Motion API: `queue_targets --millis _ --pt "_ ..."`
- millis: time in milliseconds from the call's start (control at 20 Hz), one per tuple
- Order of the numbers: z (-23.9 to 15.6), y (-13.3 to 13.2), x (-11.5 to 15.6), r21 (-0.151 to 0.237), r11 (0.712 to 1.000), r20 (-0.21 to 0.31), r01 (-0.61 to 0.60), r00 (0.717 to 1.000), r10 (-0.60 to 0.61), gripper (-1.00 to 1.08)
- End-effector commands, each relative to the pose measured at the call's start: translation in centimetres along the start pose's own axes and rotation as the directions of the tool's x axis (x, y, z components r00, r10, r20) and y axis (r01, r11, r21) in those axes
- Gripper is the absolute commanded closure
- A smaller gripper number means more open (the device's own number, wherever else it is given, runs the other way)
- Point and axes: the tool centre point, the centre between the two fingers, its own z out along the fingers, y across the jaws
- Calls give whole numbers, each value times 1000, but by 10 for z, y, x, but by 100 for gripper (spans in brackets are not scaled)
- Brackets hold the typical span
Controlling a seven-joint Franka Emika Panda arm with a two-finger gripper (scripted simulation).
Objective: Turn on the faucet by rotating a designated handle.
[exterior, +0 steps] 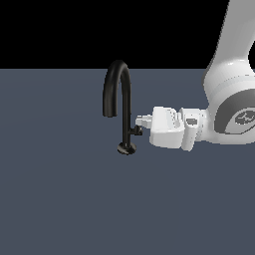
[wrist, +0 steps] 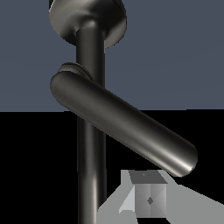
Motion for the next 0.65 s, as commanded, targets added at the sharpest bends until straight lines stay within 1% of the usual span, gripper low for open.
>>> queue_targets --millis 0,550,600 --pt "0 0 0 0 1000 0 0 1000 0 108" --pt "0 31 64 -4 1000 0 -26 1000 26 108" --pt "0 31 64 -4 1000 0 -26 1000 26 108"
